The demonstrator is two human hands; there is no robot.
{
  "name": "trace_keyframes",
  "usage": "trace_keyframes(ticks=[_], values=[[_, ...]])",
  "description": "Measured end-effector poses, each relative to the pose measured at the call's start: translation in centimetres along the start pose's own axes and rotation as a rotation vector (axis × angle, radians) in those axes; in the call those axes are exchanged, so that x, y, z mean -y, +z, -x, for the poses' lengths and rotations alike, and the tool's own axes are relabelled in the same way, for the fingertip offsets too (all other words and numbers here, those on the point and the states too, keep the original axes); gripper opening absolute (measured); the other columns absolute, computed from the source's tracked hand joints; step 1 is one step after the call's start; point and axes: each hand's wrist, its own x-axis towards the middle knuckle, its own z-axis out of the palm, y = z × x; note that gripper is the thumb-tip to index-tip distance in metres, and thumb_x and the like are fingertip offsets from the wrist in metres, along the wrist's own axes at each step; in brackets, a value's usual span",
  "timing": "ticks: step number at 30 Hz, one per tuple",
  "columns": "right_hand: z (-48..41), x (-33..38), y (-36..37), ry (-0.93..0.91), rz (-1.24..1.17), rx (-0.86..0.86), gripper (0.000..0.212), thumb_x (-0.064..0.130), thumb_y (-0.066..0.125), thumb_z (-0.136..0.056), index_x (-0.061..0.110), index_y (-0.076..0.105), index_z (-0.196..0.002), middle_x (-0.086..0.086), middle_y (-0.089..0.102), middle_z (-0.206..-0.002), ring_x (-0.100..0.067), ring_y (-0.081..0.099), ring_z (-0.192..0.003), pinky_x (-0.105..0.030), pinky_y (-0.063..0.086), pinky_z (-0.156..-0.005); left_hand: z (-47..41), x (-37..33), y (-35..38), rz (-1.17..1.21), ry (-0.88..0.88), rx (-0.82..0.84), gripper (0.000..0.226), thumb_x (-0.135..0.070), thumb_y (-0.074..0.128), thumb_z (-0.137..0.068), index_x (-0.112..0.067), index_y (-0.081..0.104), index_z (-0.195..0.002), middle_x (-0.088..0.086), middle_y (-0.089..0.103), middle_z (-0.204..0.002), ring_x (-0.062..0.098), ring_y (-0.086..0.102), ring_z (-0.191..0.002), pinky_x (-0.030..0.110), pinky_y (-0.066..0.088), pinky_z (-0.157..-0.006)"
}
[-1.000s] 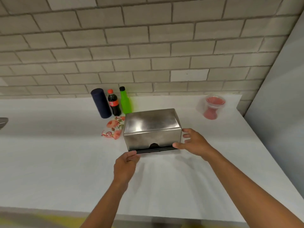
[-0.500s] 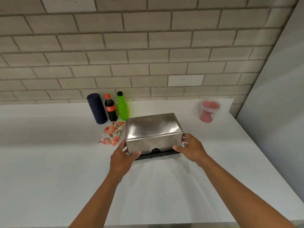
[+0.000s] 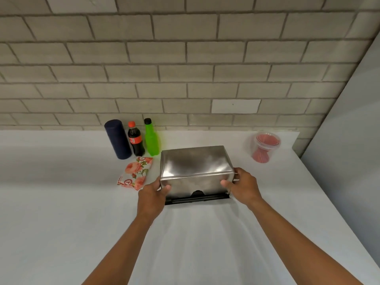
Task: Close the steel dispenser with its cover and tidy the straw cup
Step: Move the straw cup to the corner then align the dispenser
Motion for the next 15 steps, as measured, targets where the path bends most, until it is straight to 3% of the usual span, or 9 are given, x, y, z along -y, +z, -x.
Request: trace_keyframes(ticks=[6, 10, 15], values=[[-3.7, -0.3, -1.6, -0.003, 0.037, 0.001, 0.031, 0.023, 0.086, -0.081, 0.026, 0.063, -0.103, 0.010, 0.069, -0.091, -0.014, 0.067, -0.085, -0.025, 0.048, -0.071, -2.9, -1.8, 2.8, 0.019, 0.013, 0.019, 0.023, -0.026, 0.071, -0.099, -0.021, 0.077, -0.120, 0.004, 0.079, -0.097, 0.026, 0.071, -0.095, 0.032, 0.051, -0.079], [-6.3, -0.4, -2.6, 0.003, 0.044, -0.006, 0.029, 0.023, 0.086, -0.080, 0.027, 0.062, -0.097, 0.015, 0.066, -0.088, -0.002, 0.064, -0.080, -0.015, 0.042, -0.061, -5.1, -3.0, 4.5, 0.003, 0.008, 0.015, 0.018, -0.027, 0.073, -0.098, -0.020, 0.079, -0.112, 0.008, 0.080, -0.095, 0.029, 0.073, -0.093, 0.030, 0.048, -0.074], [-9.5, -0.5, -3.7, 0.002, 0.037, 0.010, 0.029, 0.022, 0.085, -0.078, 0.024, 0.066, -0.099, 0.009, 0.070, -0.093, -0.003, 0.064, -0.081, -0.011, 0.042, -0.049, -7.8, -4.6, 6.2, -0.083, 0.009, 0.017, 0.017, -0.033, 0.067, -0.100, -0.025, 0.077, -0.110, 0.009, 0.078, -0.095, 0.031, 0.072, -0.093, 0.034, 0.053, -0.076]])
